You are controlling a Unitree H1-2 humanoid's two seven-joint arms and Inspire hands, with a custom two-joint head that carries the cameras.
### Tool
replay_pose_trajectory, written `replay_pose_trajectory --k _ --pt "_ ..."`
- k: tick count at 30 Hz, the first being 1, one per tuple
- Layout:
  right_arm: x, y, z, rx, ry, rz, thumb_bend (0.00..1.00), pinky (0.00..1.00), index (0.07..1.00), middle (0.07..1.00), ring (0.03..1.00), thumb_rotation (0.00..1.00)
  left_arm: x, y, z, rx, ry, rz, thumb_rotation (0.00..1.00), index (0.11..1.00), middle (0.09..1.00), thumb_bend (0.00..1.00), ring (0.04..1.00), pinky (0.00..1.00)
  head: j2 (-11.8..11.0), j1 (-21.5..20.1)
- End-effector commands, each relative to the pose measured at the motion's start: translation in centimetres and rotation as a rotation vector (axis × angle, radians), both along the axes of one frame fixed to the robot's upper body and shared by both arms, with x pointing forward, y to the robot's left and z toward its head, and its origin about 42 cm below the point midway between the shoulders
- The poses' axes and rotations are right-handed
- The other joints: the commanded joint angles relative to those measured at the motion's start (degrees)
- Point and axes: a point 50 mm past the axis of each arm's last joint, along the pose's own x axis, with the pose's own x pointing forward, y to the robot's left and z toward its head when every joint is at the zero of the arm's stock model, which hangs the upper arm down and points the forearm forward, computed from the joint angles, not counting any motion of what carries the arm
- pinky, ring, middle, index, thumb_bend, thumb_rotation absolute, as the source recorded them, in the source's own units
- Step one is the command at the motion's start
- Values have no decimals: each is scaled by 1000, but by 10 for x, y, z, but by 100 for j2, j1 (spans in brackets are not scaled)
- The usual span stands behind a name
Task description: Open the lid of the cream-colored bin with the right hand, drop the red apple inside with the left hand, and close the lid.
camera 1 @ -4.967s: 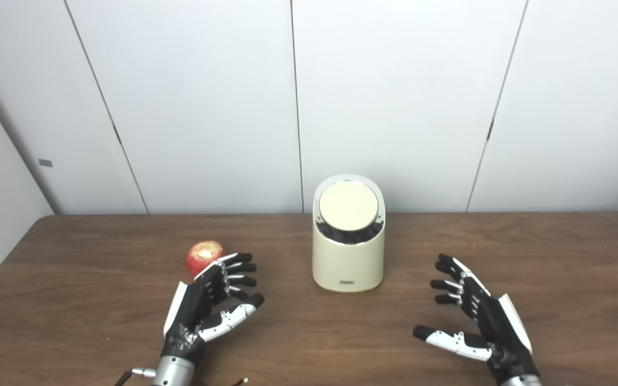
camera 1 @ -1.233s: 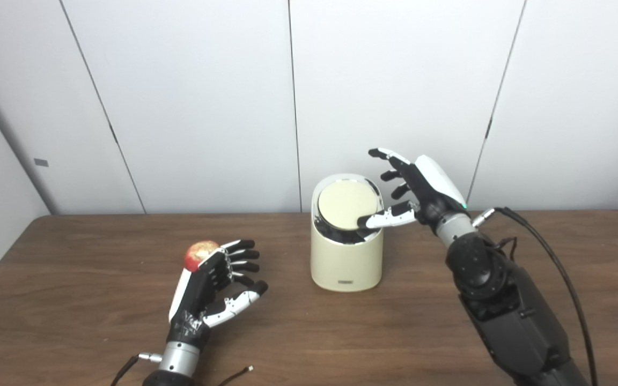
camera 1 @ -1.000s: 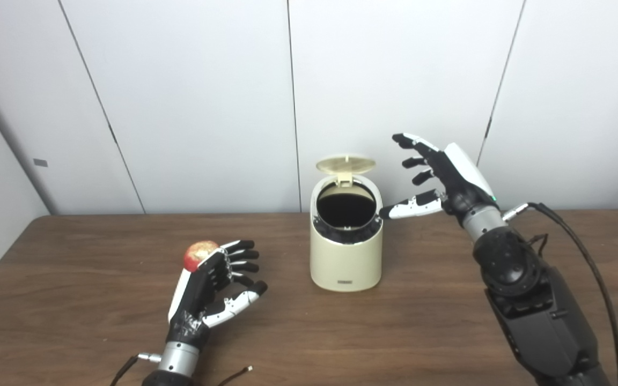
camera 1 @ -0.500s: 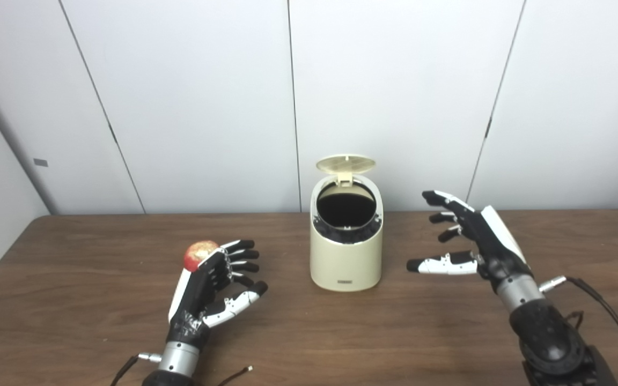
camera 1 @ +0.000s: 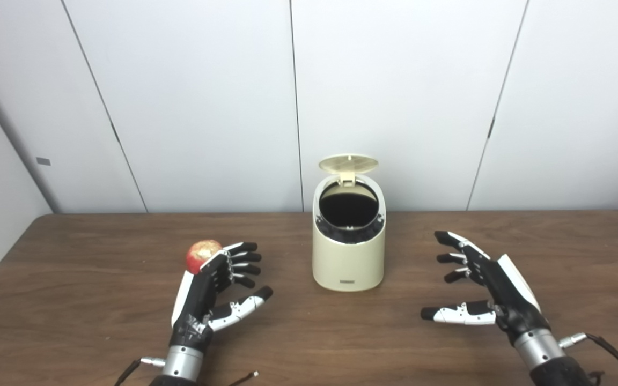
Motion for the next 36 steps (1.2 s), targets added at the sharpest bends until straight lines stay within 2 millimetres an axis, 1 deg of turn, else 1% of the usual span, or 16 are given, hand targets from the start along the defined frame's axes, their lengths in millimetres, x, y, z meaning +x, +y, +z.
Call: replay_pose_trajectory --k 1,4,7,9,12,14,15,17,19,21,22,24,28,33,36 --pt "2 -3 15 -6 -80 22 748 639 870 889 791 116 4 4 34 35 -154 52 41 731 683 655 618 529 5 40" --pt "1 -5 14 -19 -76 17 739 639 877 894 802 123 4 13 57 73 -218 122 57 744 711 657 665 556 -14 112" --pt "2 -5 13 -15 -70 9 747 614 879 893 798 116 7 30 76 122 -271 196 68 762 754 666 736 641 -23 149" --pt "2 -5 13 -18 -66 8 748 607 879 891 795 119 10 41 84 150 -281 257 78 782 784 684 765 670 -25 161" --pt "2 -4 14 -23 -64 11 742 604 877 894 795 125 15 57 91 187 -297 337 113 826 836 710 820 696 -28 173" --pt "3 -3 15 -20 -63 17 741 604 876 896 797 122 18 66 93 227 -295 390 143 833 848 729 835 698 -30 184" --pt "4 -3 15 -18 -62 18 742 609 873 896 796 116 19 68 94 242 -293 407 168 831 852 751 829 681 -32 185" --pt "4 -2 16 -18 -60 23 739 615 873 897 796 108 22 74 95 286 -275 447 184 835 855 772 822 674 -31 190" --pt "5 -2 18 -17 -57 26 738 609 872 897 795 94 26 78 95 327 -247 474 193 848 866 801 850 751 -28 198" --pt "6 -1 19 -16 -56 27 741 614 870 897 794 84 30 82 95 365 -215 483 207 865 861 834 879 857 -26 197" --pt "6 -1 19 -18 -55 27 741 617 869 895 793 81 32 84 94 381 -193 472 216 871 859 842 878 858 -26 193" --pt "6 -1 21 -21 -56 29 738 620 869 897 793 77 37 87 91 405 -144 443 231 878 848 871 846 775 -22 187" --pt "5 -1 23 -26 -54 27 744 613 865 894 789 79 43 91 88 417 -64 390 235 881 843 915 827 730 -10 180" --pt "4 -1 24 -25 -52 26 751 594 864 893 769 45 52 97 81 473 65 333 295 905 862 954 852 746 -3 174" --pt "4 -1 24 -25 -47 20 746 609 866 903 793 44 55 98 75 512 119 310 337 912 864 968 858 757 -3 174"
